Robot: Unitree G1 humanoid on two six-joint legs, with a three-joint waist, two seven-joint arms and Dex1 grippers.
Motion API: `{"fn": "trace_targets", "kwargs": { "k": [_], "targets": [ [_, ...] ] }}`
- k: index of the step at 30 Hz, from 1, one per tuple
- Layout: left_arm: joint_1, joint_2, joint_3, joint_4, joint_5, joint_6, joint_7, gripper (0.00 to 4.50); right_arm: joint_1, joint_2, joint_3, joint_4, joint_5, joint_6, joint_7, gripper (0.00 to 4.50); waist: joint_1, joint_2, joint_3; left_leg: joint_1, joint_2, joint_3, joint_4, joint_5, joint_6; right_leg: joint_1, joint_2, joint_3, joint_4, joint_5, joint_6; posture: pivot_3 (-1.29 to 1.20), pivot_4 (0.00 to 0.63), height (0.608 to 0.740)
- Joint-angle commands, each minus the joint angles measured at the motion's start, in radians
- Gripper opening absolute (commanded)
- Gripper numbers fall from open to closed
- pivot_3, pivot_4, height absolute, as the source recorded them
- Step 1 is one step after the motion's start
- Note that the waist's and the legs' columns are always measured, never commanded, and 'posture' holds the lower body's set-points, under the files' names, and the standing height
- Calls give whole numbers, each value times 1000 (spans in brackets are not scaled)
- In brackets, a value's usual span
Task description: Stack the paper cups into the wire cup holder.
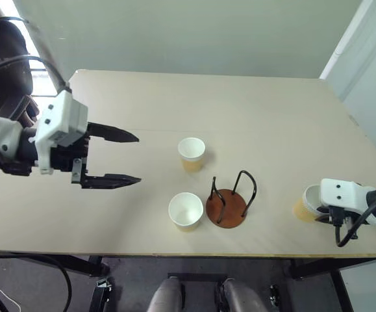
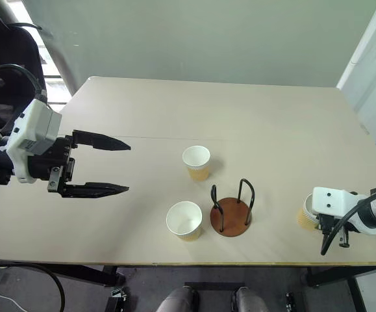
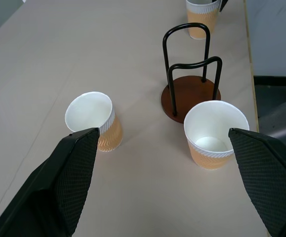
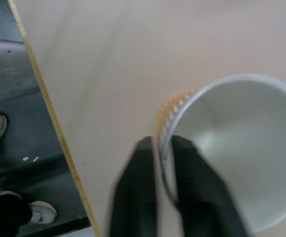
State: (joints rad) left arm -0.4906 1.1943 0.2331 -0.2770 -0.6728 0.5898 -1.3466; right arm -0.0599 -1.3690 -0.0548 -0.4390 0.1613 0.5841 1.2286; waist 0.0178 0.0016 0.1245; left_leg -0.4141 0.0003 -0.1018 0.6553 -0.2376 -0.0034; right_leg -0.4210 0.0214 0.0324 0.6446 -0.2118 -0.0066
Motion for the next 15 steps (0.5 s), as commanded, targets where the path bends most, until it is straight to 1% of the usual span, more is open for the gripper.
{"fn": "trace_targets", "kwargs": {
  "k": [1, 4, 7, 11, 15],
  "targets": [
    [11, 15, 49, -16, -5, -3, 8, 4500, -19, -27, -18, -1, 17, -30, 44, 26, 0, 0, 0, 0, 0, 0, 0, 0, 0, 0, 0, 0, 0, 0, 0, 0, 150, 740],
    [25, 18, 62, -23, -10, -1, 11, 4500, -36, -41, -49, 11, 47, -60, 94, 26, 0, 0, 0, 0, 0, 0, 0, 0, 0, 0, 0, 0, 0, 0, 0, 0, 150, 740],
    [36, 21, 75, -29, -13, 0, 9, 4500, -114, -43, -85, 35, 114, -89, 152, 26, 0, 0, 0, -1, 0, 0, 1, 0, 0, 0, 0, 0, 0, 0, 0, 0, 150, 740],
    [9, 17, 126, -19, -57, 2, 5, 4500, -325, -30, -107, 97, 244, -94, 230, 26, -2, 0, 0, -1, 0, 0, 3, 0, 0, 0, 1, 0, 0, 0, 0, 0, 150, 740],
    [-31, 14, 182, -9, -134, 28, 13, 4500, -536, 5, -63, 158, 318, -81, 271, 26, -4, 0, 0, -2, 0, -1, 4, 0, 1, 0, 1, 0, 0, 0, -1, 0, 150, 740]
  ]
}}
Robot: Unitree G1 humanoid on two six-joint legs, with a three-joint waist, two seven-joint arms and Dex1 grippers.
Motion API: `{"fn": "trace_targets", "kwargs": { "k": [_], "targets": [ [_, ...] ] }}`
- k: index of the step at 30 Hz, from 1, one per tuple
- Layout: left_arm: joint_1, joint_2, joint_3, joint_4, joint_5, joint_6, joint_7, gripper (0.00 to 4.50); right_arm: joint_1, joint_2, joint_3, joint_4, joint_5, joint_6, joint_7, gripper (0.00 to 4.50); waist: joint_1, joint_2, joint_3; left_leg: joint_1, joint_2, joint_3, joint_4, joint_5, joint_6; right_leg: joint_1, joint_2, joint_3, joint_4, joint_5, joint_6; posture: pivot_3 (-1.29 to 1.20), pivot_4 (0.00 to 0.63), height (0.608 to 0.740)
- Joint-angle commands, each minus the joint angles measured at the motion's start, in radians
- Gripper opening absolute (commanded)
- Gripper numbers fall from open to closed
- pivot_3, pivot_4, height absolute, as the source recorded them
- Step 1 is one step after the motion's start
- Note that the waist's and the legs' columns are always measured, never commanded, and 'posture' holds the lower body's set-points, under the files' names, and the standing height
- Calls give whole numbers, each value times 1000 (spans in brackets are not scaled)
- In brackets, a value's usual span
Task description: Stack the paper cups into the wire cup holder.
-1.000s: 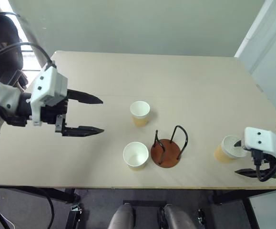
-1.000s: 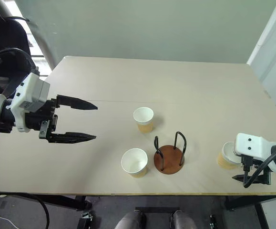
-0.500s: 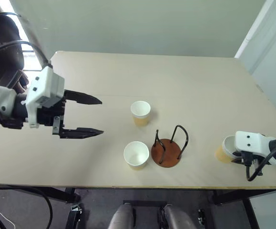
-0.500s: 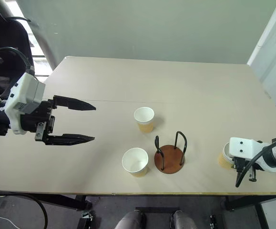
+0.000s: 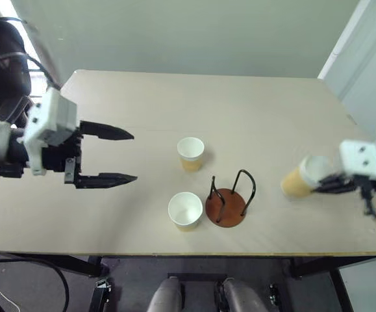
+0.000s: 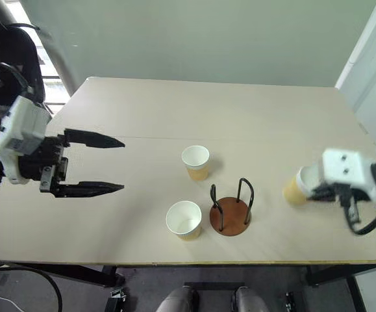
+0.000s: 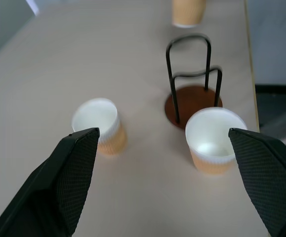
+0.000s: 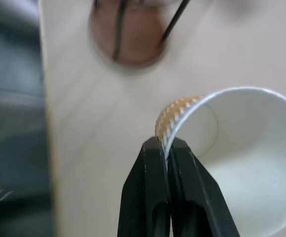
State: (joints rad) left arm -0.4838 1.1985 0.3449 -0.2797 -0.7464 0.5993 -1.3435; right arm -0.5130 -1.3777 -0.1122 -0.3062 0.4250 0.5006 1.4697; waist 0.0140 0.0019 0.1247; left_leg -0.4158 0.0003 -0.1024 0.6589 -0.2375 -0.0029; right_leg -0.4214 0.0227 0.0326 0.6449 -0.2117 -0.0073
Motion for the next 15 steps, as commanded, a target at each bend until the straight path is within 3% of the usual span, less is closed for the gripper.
{"fn": "trace_targets", "kwargs": {
  "k": [1, 9, 15],
  "targets": [
    [-48, 10, 82, -5, -81, 29, 14, 4500, -118, 24, 8, 33, 62, 3, 35, 26, 0, 0, 0, 0, 0, 0, 0, 0, 0, 0, 0, 0, 0, 0, 0, 0, 150, 740],
    [58, 19, 201, -68, -155, 113, 34, 4500, -368, 212, 122, -21, 182, 100, 39, 26, -7, 2, 1, 0, 1, 0, 1, -1, 1, 0, 0, 0, 0, 0, -1, 0, 150, 740],
    [129, 24, 264, -103, -160, 138, 54, 4500, -371, 282, 234, -76, 133, 85, 56, 26, -5, 2, 1, 0, 2, 0, 1, 0, 1, 0, 1, -1, 0, 0, -4, 0, 150, 740]
  ]
}}
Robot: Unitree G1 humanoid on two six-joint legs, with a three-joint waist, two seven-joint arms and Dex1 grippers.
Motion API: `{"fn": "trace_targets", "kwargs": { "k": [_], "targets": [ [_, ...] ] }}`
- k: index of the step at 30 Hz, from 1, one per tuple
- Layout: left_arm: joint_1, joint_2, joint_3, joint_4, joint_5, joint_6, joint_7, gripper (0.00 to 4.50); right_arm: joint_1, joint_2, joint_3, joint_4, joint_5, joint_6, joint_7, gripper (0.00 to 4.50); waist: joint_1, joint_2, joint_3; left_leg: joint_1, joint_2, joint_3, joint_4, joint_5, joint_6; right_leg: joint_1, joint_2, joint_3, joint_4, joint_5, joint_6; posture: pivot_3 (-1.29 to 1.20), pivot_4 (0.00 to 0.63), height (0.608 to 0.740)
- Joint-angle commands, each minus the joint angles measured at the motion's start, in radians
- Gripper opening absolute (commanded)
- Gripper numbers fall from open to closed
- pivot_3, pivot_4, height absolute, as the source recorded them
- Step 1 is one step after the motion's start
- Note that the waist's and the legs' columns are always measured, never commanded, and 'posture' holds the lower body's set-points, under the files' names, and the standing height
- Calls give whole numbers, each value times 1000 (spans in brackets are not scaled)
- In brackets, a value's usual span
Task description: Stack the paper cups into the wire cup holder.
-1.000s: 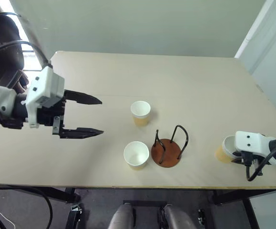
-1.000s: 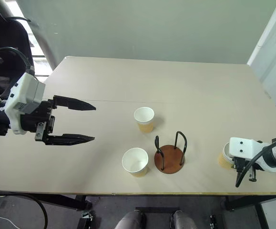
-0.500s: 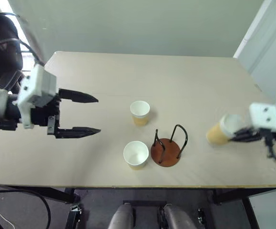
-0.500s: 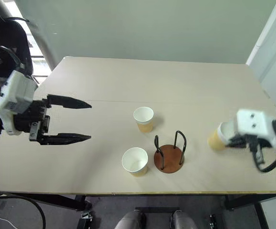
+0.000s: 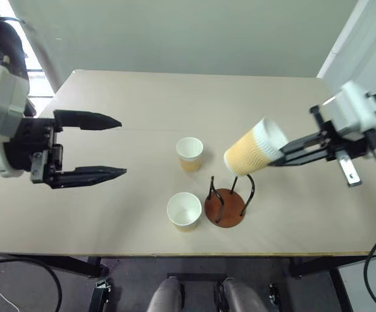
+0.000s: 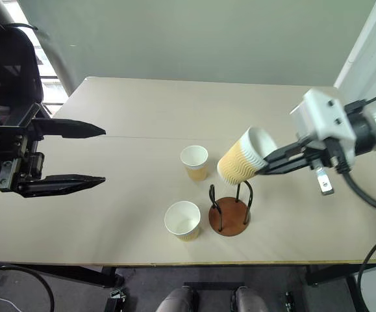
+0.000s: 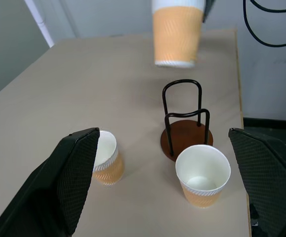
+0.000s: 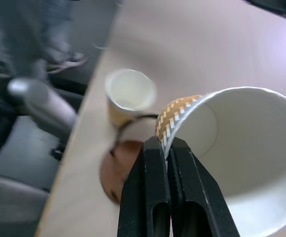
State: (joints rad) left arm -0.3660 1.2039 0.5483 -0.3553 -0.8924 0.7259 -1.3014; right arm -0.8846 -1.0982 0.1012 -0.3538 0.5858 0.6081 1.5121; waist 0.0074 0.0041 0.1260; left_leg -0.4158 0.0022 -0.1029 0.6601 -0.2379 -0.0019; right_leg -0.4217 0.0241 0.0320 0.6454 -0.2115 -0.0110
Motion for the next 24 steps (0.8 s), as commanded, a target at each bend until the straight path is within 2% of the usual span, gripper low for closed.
{"fn": "trace_targets", "kwargs": {
  "k": [1, 4, 14, 24],
  "targets": [
    [22, 18, 72, -37, -17, 16, 15, 4500, 13, 11, 41, -34, -43, -37, 16, 26, 1, 0, 0, 0, 0, 0, 0, 0, 0, 0, 0, 0, 0, 0, -1, 0, 150, 740],
    [63, 22, 109, -63, -20, 37, 21, 4500, 27, 32, 92, -38, -91, -67, 11, 26, 0, 0, 0, 0, 0, 0, 1, 0, 0, 0, 0, 0, 0, 0, -6, 0, 150, 740],
    [166, 36, 191, -119, -23, 86, 30, 4500, 43, 60, 133, -9, -171, -128, 39, 26, -1, 0, 0, 0, 0, 0, 2, 1, -1, 0, 0, 0, 0, 1, -12, 0, 150, 740],
    [178, 40, 200, -141, -34, 98, 48, 4500, 30, 101, 163, 13, -244, -165, 30, 26, -1, 0, 0, -1, 0, 0, 2, 1, -1, -1, 0, 0, 0, 1, -12, 0, 150, 740]
  ]
}}
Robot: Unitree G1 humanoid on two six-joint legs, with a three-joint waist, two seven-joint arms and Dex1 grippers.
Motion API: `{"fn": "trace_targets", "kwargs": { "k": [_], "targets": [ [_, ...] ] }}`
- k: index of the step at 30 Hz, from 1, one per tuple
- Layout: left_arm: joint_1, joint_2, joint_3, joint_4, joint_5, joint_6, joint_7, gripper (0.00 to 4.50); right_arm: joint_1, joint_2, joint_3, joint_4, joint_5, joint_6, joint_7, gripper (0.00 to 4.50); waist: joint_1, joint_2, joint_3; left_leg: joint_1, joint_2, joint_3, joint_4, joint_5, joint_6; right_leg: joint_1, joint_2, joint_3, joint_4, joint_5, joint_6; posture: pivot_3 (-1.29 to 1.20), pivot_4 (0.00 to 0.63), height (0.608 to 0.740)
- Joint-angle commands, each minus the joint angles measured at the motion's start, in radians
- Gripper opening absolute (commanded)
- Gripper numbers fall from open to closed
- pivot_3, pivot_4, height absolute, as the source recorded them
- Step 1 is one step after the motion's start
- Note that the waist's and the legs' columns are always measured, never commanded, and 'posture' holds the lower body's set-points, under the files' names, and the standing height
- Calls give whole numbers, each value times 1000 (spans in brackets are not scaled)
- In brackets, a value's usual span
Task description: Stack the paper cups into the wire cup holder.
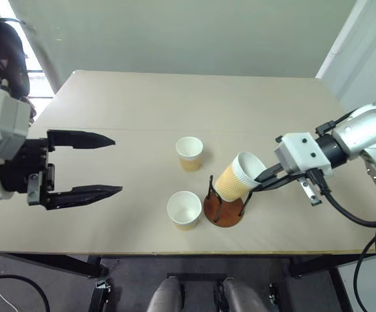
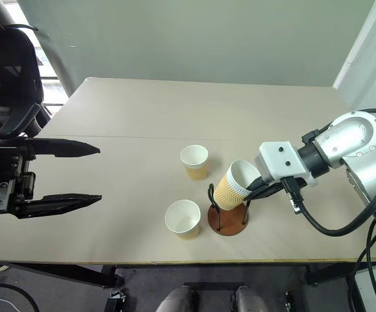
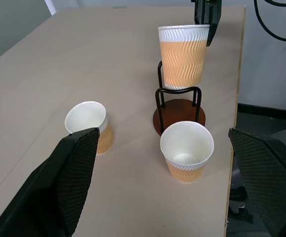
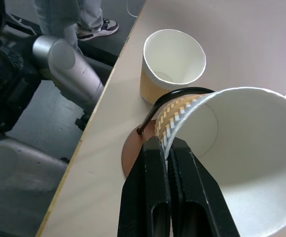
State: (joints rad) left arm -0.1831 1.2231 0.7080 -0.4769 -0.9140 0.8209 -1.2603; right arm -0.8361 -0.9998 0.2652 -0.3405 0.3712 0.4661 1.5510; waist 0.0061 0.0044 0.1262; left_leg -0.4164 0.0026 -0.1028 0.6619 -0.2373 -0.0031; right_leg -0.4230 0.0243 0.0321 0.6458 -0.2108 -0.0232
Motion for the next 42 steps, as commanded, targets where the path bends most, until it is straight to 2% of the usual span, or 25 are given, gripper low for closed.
{"fn": "trace_targets", "kwargs": {
  "k": [1, 6, 9, 16, 20, 23, 24, 26, 30, 31, 33, 35, 37, 39, 42],
  "targets": [
    [-5, 21, 38, -19, -12, 1, 8, 4500, -19, 6, 0, 1, -37, -25, -11, 26, 0, 0, 0, 0, 0, 0, 0, 0, 0, 0, 0, 0, 0, 0, 0, 0, 150, 740],
    [-10, 25, 29, -18, -14, -1, 11, 4500, -20, 15, 2, 9, -50, -21, -7, 26, 0, 0, 0, 0, 0, 0, 0, 0, 0, 0, 0, 0, 0, 0, 0, 0, 150, 740],
    [-12, 27, 24, -16, -15, -3, 11, 4500, -19, 16, 4, 13, -60, -14, -10, 592, 0, 0, 0, -1, 0, 0, 0, 0, 0, 0, 0, 0, 0, 0, 0, 0, 150, 740],
    [-25, 32, -13, 5, -8, -23, 1, 4500, -13, 15, -2, 4, -69, 6, -23, 2954, 0, 0, 0, -1, 0, 0, -1, -1, -1, -1, 0, 0, 0, 0, -1, 0, 150, 740],
    [-23, 39, -64, 14, 10, -49, -23, 4500, 3, -22, -39, 11, -71, 35, -47, 4423, 1, 0, 0, -1, 0, 0, -1, -1, -1, -1, 0, 0, 0, 0, -1, 0, 150, 740],
    [-19, 66, -144, 36, 63, -95, -66, 4500, 51, -68, -138, 23, -17, 100, -75, 4466, 7, 0, 0, -2, 0, -1, -1, -1, -2, -2, 0, 0, -1, 0, -1, 0, 150, 740],
    [-29, 74, -184, 46, 72, -112, -87, 4500, 77, -72, -216, 33, 52, 154, -82, 4466, 8, 0, 0, -3, 0, -1, -1, -1, -2, -2, 0, 0, -1, 0, -1, 0, 150, 740],
    [-69, 95, -296, 61, 108, -168, -140, 4500, 133, -66, -451, 102, 230, 304, -100, 4466, 13, 0, 0, -3, 0, 0, -1, -2, -4, -2, 0, 1, -1, 0, -1, 0, 150, 740],
    [-213, 80, -510, 109, 179, -248, -234, 4500, 291, -50, -851, 101, 456, 448, -145, 4466, 30, -1, 0, -4, -1, -1, -1, -4, -5, -3, 0, 1, -2, -1, 0, 0, 150, 740],
    [-246, 71, -555, 122, 201, -265, -255, 4500, 329, -41, -920, 89, 497, 486, -172, 4466, 29, -1, 0, -4, -1, -1, -1, -4, -6, -3, 0, 1, -2, -1, -1, 0, 150, 740],
    [-334, 31, -657, 142, 242, -286, -292, 4500, 516, -7, -1047, 13, 497, 503, -177, 4466, 27, -3, -1, -3, -1, -1, -3, -4, -7, -3, 0, 2, -2, -2, -1, 0, 150, 740],
    [-405, -5, -726, 159, 267, -300, -328, 4500, 676, 34, -1136, -83, 519, 510, -188, 4466, 29, -7, -4, -2, 0, -1, -7, -4, -6, -2, 0, 0, -2, -4, -1, 0, 150, 740],
    [-459, -22, -785, 171, 259, -316, -350, 4500, 777, 67, -1193, -152, 553, 509, -216, 4466, 25, -2, -1, -2, 0, -1, -6, -5, -6, -3, 0, -1, -1, -5, 0, 0, 150, 740],
    [-501, -19, -871, 171, 235, -352, -354, 4500, 832, 83, -1222, -192, 581, 493, -241, 4466, 14, -1, 0, -3, -1, 0, -6, -5, -5, -3, 0, 1, -1, -3, 4, 0, 150, 740],
    [-558, -7, -1015, 200, 276, -442, -354, 4500, 856, 72, -1231, -209, 610, 466, -272, 4466, 0, -1, 0, -2, -1, 1, -8, -5, -5, 2, 0, 2, -2, -4, 8, 0, 150, 740]
  ]
}}
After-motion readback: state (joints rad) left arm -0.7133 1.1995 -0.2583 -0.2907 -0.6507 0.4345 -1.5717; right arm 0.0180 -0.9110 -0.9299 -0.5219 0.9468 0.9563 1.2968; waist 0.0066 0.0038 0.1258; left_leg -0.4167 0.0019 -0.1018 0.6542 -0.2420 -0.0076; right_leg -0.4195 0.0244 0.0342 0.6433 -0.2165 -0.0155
